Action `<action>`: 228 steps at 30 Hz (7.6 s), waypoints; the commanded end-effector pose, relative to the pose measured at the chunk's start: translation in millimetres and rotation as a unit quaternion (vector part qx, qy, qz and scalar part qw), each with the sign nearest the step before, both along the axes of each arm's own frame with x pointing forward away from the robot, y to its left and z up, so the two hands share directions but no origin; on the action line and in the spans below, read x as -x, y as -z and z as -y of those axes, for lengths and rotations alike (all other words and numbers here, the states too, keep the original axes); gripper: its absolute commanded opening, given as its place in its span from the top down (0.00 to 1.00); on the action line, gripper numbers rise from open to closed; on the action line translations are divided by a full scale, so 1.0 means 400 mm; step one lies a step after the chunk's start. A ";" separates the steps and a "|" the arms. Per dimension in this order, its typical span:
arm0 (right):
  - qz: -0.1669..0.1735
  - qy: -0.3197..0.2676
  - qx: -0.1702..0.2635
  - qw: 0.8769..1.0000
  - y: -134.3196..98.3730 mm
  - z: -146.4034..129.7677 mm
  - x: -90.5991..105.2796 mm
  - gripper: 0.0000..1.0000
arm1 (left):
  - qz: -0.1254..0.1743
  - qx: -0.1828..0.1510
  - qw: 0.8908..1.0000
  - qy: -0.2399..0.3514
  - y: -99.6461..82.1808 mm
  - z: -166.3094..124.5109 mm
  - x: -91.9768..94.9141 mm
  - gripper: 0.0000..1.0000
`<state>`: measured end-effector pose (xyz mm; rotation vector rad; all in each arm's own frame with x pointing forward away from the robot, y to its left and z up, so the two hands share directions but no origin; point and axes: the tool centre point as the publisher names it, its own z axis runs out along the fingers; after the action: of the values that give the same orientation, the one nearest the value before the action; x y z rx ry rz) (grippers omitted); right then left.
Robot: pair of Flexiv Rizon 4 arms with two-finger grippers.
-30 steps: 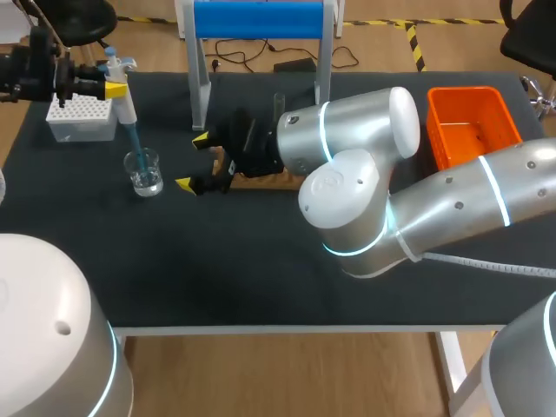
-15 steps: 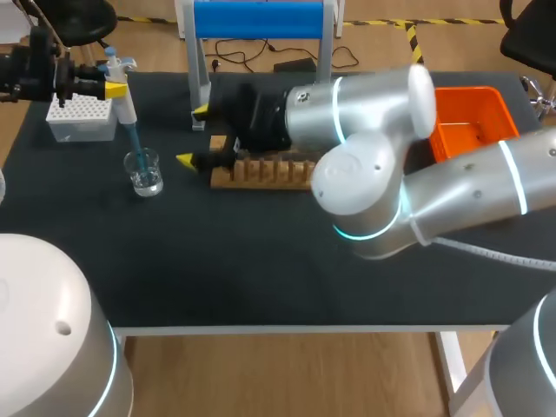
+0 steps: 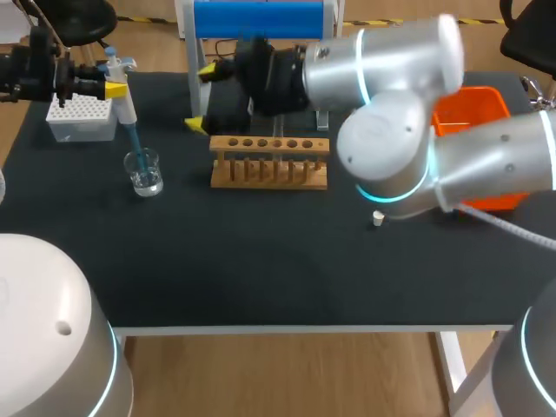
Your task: Invert the test tube, pick up the pipette, mount the tip to pipette, aspirate from beaker and dispense into the tube, eject the tip, return the pipette, and cap with the stopper.
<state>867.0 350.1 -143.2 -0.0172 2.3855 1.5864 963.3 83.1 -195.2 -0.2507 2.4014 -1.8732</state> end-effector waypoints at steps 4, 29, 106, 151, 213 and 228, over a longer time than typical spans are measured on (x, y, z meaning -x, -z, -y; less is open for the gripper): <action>-0.031 -0.041 0.101 0.994 -0.096 0.009 -0.033 0.00 | 0.001 0.001 1.000 0.000 0.001 0.000 0.000 1.00; -0.120 -0.007 0.133 0.984 -0.154 -0.219 -0.202 0.00 | 0.001 0.001 1.000 0.000 0.001 0.000 0.000 1.00; -0.142 0.014 0.116 0.983 -0.043 -0.369 -0.240 1.00 | 0.001 0.001 1.000 0.000 0.001 0.000 0.000 1.00; -0.134 0.010 0.122 0.983 -0.044 -0.349 -0.221 0.00 | 0.001 0.001 1.000 0.000 0.001 0.000 0.000 1.00; -0.049 -0.111 0.034 0.992 0.094 0.469 -0.201 0.00 | 0.001 0.001 1.000 0.000 0.001 0.000 0.000 1.00; -0.091 -0.129 0.013 0.987 0.226 0.431 -0.243 0.00 | 0.001 0.001 1.000 0.000 0.001 0.000 0.000 1.00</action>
<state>956.1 174.2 -228.0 -0.1845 2.6249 1.7201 963.4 83.3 -196.4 -0.2482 2.3974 -1.8760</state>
